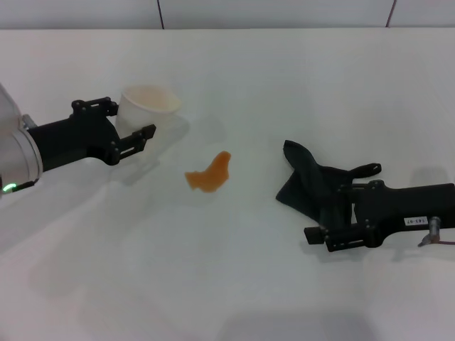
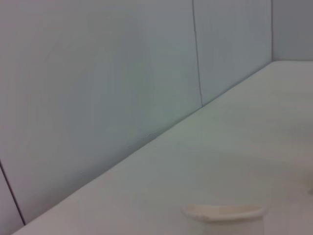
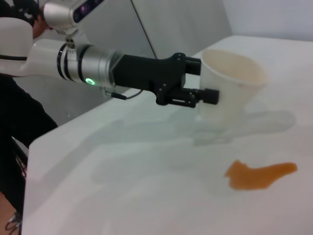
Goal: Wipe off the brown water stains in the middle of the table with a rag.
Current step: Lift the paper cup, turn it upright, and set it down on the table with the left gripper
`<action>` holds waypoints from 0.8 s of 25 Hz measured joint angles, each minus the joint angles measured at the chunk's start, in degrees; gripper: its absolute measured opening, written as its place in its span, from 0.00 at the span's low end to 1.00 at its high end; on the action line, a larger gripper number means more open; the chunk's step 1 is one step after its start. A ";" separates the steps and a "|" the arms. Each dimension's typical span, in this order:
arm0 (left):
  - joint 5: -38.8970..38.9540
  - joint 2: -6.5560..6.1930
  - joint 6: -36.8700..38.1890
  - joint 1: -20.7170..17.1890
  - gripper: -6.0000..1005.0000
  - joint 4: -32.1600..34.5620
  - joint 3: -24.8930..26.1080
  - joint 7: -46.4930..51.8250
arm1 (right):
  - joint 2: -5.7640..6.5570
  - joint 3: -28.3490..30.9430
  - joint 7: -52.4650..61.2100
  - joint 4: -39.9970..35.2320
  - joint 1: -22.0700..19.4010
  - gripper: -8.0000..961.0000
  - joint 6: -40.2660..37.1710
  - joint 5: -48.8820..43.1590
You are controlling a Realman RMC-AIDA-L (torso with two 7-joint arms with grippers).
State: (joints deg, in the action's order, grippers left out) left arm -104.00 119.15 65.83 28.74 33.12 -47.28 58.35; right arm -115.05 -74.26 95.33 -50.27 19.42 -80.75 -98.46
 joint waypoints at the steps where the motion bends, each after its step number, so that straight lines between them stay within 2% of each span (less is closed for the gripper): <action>1: 0.66 0.01 -0.02 -0.08 0.56 -0.59 0.01 -1.18 | 0.00 -0.01 0.11 0.00 0.00 0.89 0.23 -0.40; 11: 3.69 0.03 -0.61 -0.39 0.56 -4.90 0.25 -7.58 | 0.00 -0.25 0.51 0.01 0.08 0.89 1.35 -2.47; 20: 4.74 0.03 -1.28 -1.07 0.56 -7.04 0.28 -10.95 | -0.07 -0.49 0.57 2.01 1.74 0.89 1.45 -3.36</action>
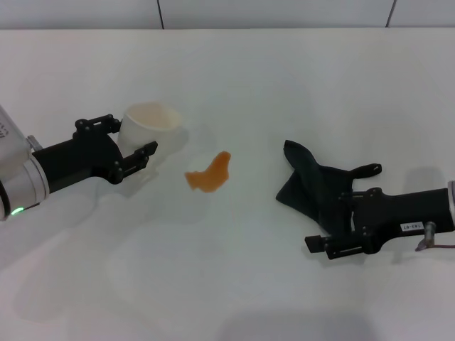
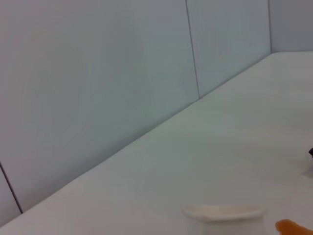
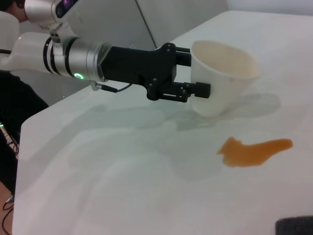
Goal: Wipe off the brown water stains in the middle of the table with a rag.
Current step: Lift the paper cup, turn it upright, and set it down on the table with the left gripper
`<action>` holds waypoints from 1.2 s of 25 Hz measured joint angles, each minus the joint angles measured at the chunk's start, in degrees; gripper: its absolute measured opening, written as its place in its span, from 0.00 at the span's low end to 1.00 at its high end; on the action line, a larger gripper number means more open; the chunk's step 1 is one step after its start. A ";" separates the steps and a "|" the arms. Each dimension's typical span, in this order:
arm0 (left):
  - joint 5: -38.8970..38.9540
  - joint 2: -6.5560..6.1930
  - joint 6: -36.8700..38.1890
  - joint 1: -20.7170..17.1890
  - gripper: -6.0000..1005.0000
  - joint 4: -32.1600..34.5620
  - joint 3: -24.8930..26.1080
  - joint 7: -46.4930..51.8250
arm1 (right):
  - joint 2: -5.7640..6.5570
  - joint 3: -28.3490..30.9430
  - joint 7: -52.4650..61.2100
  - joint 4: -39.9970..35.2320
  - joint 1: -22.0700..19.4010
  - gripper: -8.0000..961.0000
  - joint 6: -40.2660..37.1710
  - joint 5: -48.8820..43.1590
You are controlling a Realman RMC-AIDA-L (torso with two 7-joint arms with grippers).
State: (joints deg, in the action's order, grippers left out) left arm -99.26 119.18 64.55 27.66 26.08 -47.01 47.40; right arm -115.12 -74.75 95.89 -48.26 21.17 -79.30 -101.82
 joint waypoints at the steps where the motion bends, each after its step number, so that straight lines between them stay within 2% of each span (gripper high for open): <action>1: 0.08 0.00 0.01 -0.02 0.56 -0.04 0.00 -0.08 | 0.00 0.00 0.00 0.00 0.00 0.89 0.00 0.00; 12: 0.74 0.00 -0.10 -0.25 0.56 -0.04 -0.24 -0.28 | -0.01 0.00 0.00 0.32 0.55 0.89 0.03 -0.05; 30: 0.03 -0.16 -1.52 -0.26 0.56 0.39 -0.27 -0.07 | -0.11 0.96 -0.48 -4.42 0.04 0.89 0.00 0.81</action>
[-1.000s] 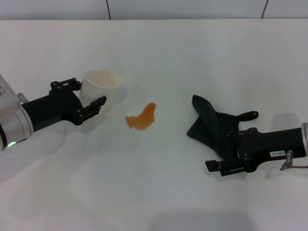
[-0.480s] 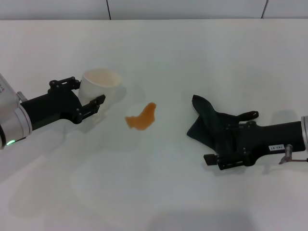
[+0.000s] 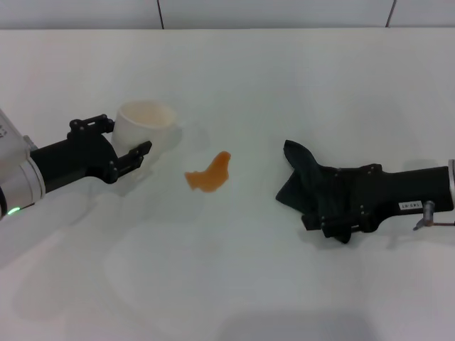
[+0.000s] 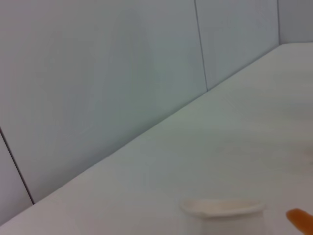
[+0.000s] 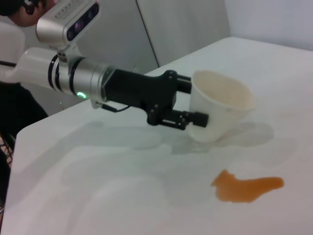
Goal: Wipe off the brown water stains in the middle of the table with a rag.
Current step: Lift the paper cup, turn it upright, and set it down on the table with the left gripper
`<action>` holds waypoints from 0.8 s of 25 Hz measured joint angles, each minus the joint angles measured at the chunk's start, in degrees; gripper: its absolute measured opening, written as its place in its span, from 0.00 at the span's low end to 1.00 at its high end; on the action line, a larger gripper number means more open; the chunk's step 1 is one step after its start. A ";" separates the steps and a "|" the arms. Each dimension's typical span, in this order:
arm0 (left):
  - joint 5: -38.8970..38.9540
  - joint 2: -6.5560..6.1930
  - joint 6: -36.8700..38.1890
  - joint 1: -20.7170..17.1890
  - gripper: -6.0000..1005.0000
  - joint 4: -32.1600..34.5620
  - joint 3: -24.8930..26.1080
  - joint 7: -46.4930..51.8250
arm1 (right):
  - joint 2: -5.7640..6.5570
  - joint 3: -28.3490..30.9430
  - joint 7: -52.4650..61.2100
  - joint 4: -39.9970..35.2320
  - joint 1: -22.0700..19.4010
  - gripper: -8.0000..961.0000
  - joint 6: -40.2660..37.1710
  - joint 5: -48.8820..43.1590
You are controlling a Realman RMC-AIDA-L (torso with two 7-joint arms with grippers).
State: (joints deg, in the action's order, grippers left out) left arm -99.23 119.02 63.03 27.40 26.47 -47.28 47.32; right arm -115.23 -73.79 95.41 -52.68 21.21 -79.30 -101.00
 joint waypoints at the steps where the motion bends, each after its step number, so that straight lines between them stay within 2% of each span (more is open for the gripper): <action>1: 0.00 0.00 -0.03 -0.04 0.56 0.00 -0.01 0.00 | 0.00 0.00 0.00 0.00 0.00 0.89 0.00 0.00; 13: -0.15 0.14 0.13 -0.50 0.57 0.26 -0.14 0.05 | 0.09 0.93 -0.13 -1.46 -0.32 0.89 0.01 0.12; 20: 0.13 0.15 1.26 -1.97 0.58 1.47 -0.73 1.10 | 0.10 0.93 0.05 -1.46 -0.39 0.89 -0.16 0.11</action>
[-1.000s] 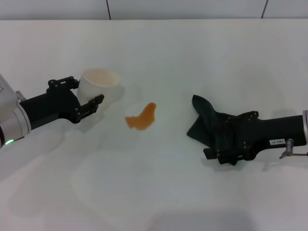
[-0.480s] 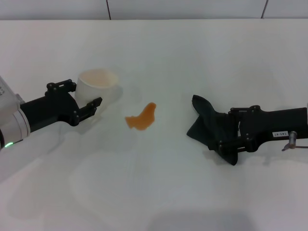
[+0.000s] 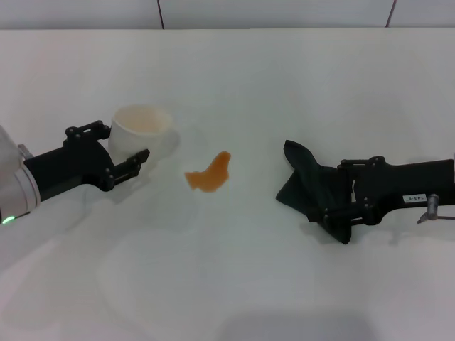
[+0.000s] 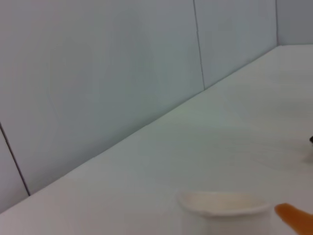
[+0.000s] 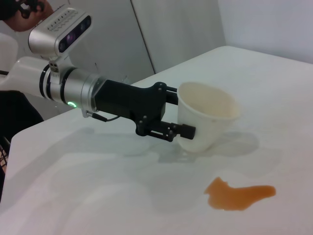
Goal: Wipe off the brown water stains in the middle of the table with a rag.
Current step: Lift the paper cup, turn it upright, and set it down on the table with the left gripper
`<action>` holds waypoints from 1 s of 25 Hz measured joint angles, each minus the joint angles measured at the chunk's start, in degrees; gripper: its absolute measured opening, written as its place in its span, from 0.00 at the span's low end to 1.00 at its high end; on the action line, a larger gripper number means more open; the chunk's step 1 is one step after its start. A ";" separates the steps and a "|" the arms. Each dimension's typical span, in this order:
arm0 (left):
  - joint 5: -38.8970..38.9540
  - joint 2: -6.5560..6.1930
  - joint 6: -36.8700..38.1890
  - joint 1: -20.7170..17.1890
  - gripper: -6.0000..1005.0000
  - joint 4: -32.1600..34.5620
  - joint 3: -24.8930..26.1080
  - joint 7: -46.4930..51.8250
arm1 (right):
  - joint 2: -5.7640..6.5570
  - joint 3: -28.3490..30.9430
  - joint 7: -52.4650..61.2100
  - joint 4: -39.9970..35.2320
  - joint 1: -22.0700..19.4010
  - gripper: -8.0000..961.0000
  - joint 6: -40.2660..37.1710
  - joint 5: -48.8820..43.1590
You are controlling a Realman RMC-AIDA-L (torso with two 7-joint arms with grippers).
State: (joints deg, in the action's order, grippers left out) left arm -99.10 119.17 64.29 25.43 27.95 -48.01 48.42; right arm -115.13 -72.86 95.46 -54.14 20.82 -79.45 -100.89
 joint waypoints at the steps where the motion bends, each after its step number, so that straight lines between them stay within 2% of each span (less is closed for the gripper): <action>1: -0.01 0.00 0.51 -0.35 0.59 0.26 0.00 0.30 | 0.00 0.00 0.07 0.01 0.00 0.89 -0.04 -0.01; 4: -0.02 0.09 1.27 -1.97 0.60 1.86 -0.11 0.57 | 0.00 -0.14 0.22 0.01 0.00 0.89 -0.09 -0.04; 9: 0.67 0.31 1.48 -3.97 0.81 2.98 -1.58 0.62 | -0.05 -0.53 0.25 0.15 0.01 0.89 -0.06 -0.04; 15: 1.03 0.28 1.86 -5.39 0.87 3.57 -1.64 0.66 | -0.09 -0.59 0.40 0.47 0.01 0.89 -0.09 -0.01; 25: 0.98 0.27 2.14 -6.06 0.87 3.61 -1.71 0.70 | -0.09 -0.71 0.44 0.59 0.01 0.89 -0.26 0.53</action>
State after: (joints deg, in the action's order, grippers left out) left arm -98.12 119.44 66.43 19.37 31.56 -49.72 49.13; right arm -115.22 -73.56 95.89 -53.55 20.83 -79.72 -100.37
